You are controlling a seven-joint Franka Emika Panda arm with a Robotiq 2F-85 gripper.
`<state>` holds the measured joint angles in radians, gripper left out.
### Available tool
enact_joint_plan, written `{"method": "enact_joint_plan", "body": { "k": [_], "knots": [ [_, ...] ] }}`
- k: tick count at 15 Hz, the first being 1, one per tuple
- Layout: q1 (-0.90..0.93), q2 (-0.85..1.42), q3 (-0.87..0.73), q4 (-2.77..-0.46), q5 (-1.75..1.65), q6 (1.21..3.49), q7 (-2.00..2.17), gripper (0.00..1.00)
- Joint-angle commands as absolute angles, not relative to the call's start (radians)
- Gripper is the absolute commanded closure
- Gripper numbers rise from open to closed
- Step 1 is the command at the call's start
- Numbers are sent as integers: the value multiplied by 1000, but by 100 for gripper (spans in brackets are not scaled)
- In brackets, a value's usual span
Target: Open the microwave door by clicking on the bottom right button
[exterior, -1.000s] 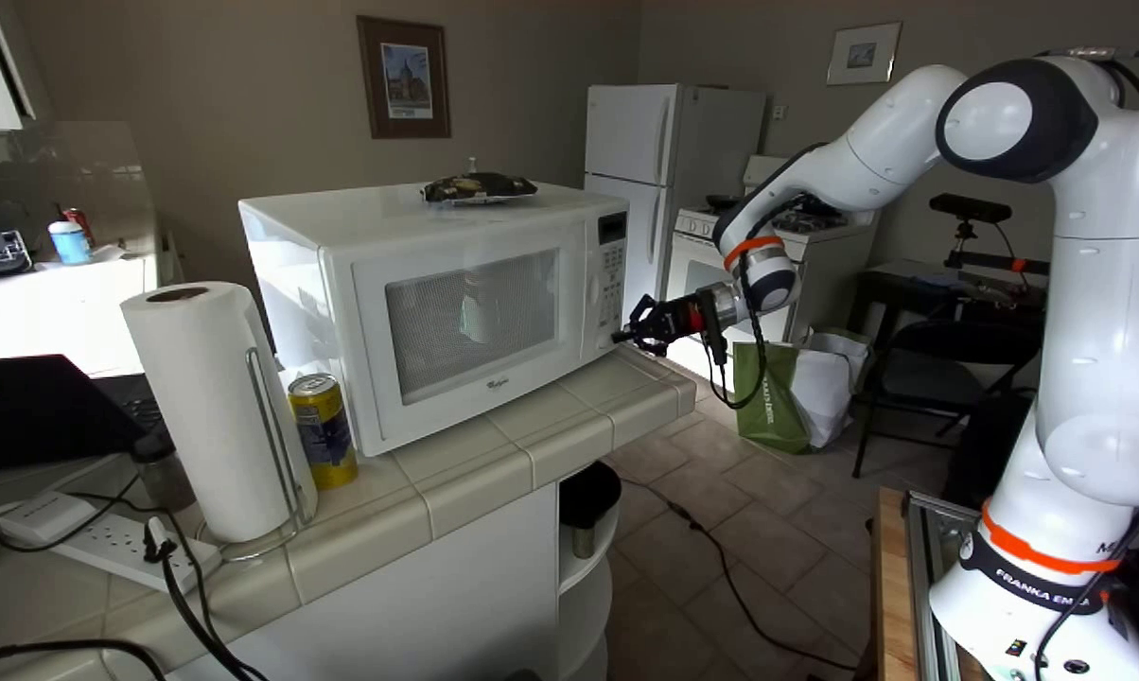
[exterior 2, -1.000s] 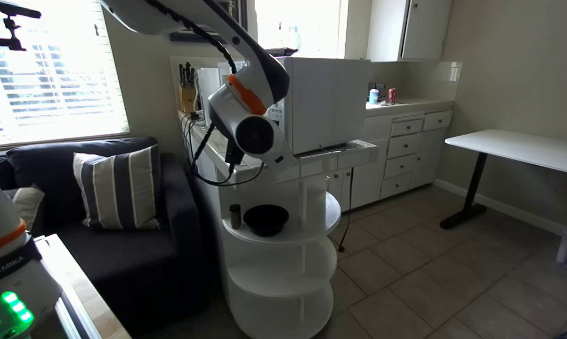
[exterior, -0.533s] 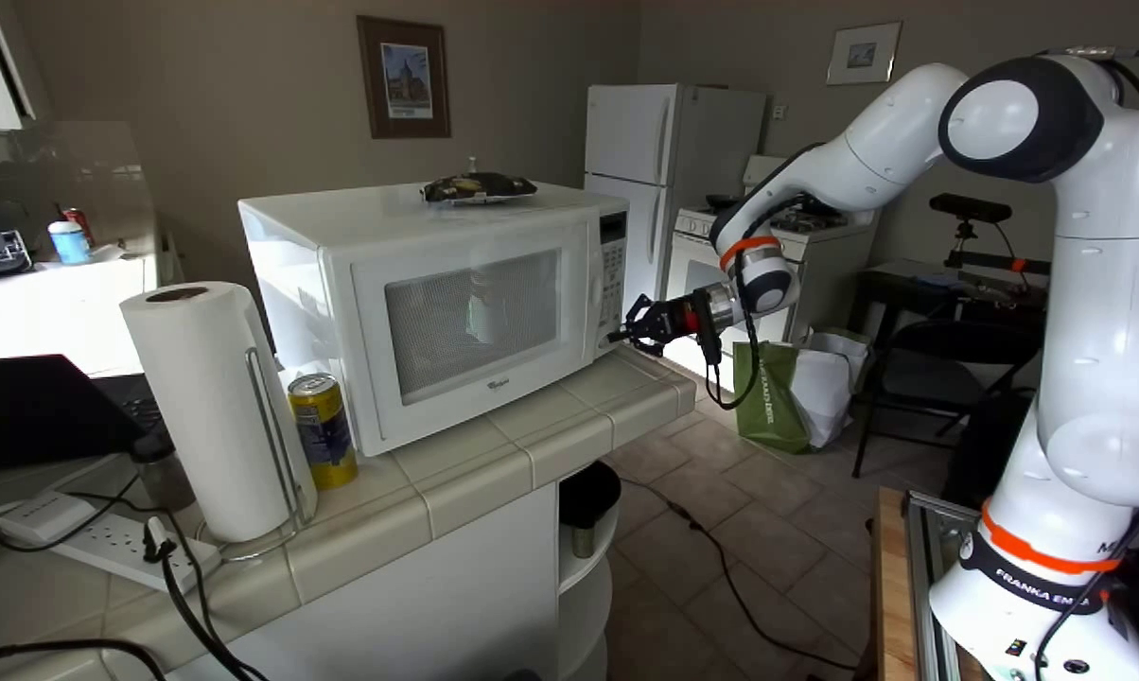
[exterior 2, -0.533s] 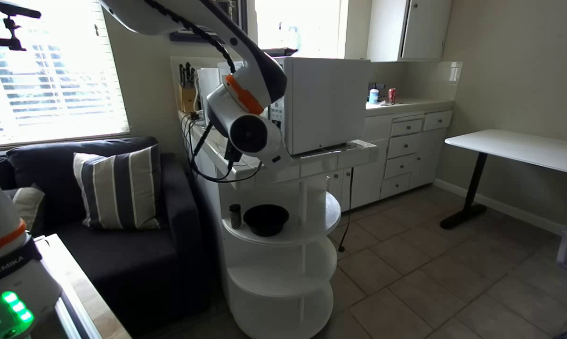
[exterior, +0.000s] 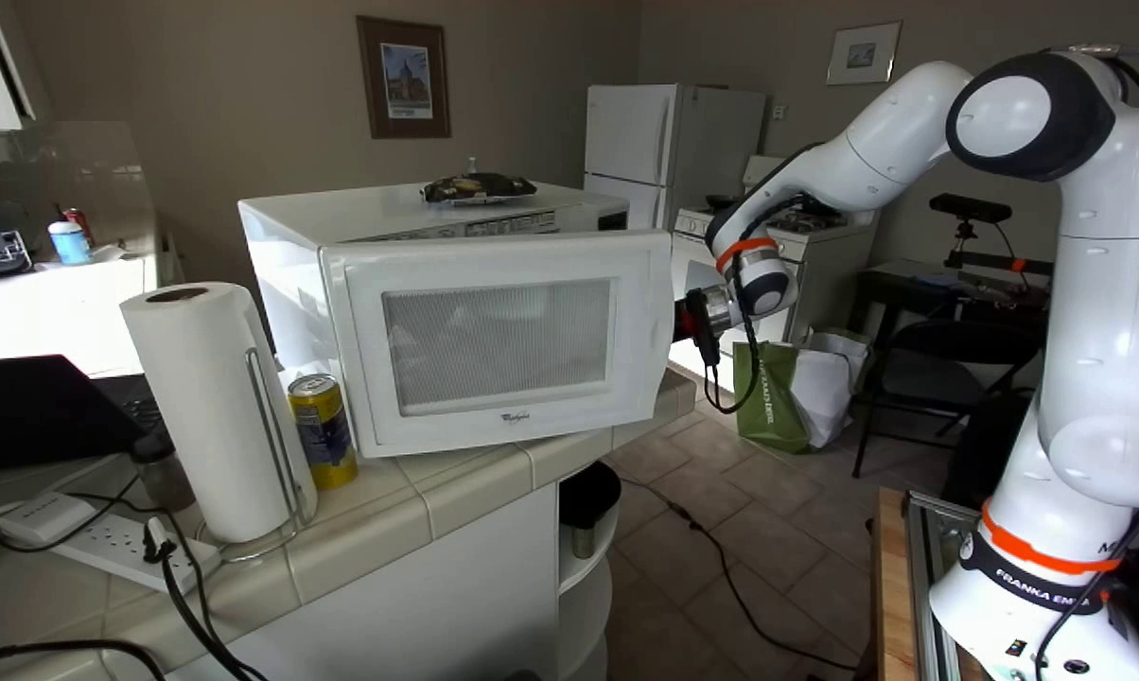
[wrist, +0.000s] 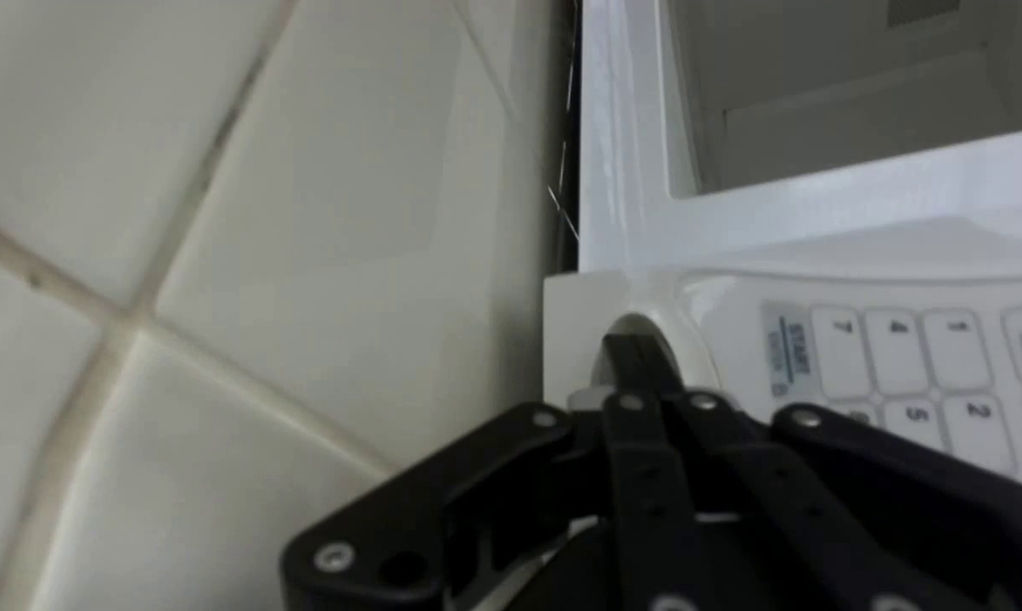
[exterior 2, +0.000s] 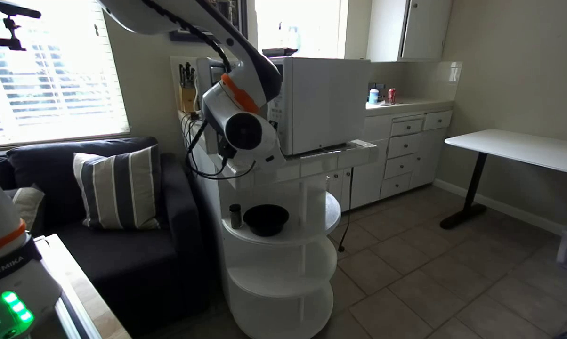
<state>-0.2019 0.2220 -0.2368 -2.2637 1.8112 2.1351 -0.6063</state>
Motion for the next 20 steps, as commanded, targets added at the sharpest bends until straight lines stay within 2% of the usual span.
{"method": "enact_joint_plan", "body": {
  "k": [1, 10, 16, 18, 20],
  "knots": [
    [-199, 201, -235, -2281, 1639, 2055, -489, 100],
    [-211, -50, -255, -2394, 1267, 2087, -363, 100],
    [-197, -350, -152, -2488, 991, 2224, -151, 100],
    [-190, -421, -88, -2479, 882, 2278, -64, 73],
    [-190, -473, -22, -2462, 738, 2303, 57, 60]
  ]
}}
